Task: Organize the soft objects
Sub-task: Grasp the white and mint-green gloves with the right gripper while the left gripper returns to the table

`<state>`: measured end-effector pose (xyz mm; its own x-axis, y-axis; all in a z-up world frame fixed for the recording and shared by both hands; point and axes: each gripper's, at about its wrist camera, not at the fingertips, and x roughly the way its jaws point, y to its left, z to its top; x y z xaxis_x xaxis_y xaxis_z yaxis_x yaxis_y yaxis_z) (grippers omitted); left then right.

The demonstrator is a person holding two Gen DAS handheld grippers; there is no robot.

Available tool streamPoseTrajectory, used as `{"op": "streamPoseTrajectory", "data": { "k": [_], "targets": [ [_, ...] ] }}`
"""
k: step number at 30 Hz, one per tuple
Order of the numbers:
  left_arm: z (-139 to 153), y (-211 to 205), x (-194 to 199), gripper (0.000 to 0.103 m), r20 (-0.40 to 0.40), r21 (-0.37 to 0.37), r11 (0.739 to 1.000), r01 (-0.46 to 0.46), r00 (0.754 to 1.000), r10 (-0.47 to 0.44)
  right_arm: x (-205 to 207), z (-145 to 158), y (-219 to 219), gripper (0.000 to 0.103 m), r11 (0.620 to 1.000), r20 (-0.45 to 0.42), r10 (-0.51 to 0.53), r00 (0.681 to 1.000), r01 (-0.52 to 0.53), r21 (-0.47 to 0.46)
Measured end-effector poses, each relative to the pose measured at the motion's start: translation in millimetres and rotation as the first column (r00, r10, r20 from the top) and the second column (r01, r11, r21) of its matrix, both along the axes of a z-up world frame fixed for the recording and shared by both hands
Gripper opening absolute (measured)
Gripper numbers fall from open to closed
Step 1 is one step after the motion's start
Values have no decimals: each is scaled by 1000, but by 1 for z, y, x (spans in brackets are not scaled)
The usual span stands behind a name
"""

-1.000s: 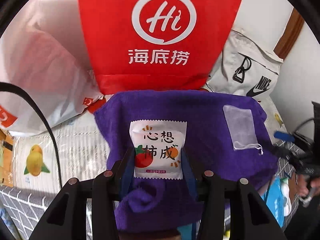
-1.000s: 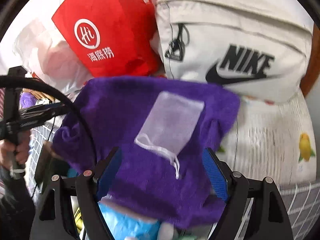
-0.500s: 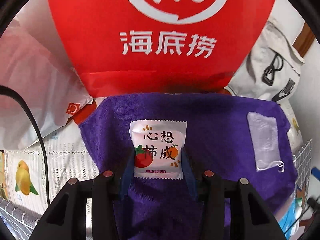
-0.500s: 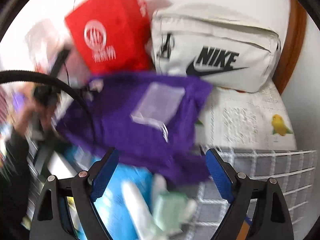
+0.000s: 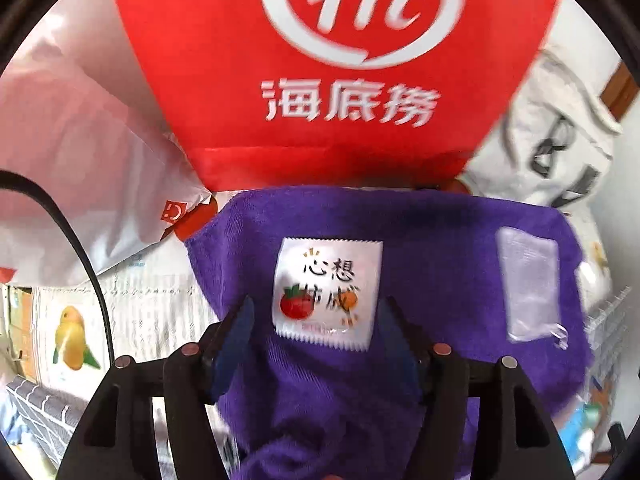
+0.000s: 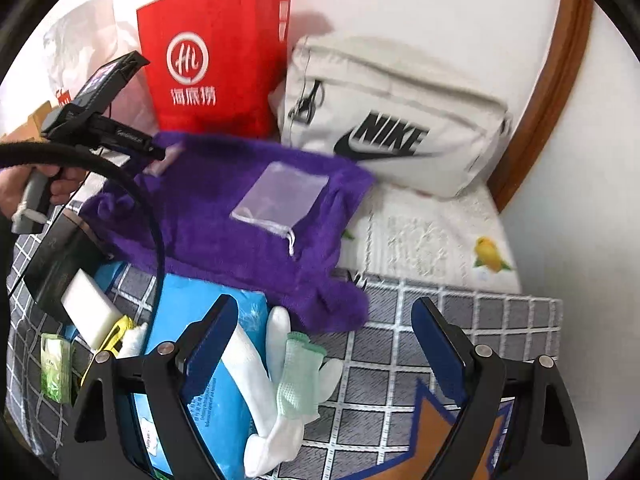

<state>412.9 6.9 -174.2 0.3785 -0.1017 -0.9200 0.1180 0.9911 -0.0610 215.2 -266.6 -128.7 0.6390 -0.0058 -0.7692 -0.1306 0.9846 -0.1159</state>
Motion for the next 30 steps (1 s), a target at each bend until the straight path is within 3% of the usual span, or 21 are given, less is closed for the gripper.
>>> {"op": "streamPoseTrajectory", "data": {
  "k": [3,6,9,12,14,17,26,28,30],
  "targets": [
    [20,4,-23,64,-7,-80,997,19,1000,-19,-12,14,-7,88,992,44,12,999,-18,124],
    [40,13,-54,64,33,-181,982,46,999,-41,-20,21,-20,88,962,23,3,1000,-9,273],
    [56,24,-94,68,80,-292,954,68,996,-47,-32,27,-30,88,951,45,-31,999,16,308],
    [57,31,-122,73,51,-351,936,37,999,-20,-46,28,-37,88,959,52,-63,997,46,280],
    [55,41,-142,72,12,-322,947,1,1000,3,-53,22,-40,88,964,32,-85,996,74,256],
    [44,51,-171,72,23,-247,968,-41,999,49,-60,7,-44,88,960,-13,-89,996,89,264],
    [45,79,-274,73,14,-307,945,-110,993,120,-59,-49,-39,87,941,-99,-52,994,82,328],
    [46,81,-294,73,10,-323,938,-124,991,135,-52,-58,-37,75,946,-109,-63,992,94,311],
    [45,81,-308,73,4,-331,934,-131,990,140,-45,-64,-40,71,930,-99,-60,993,91,357]
  ]
}}
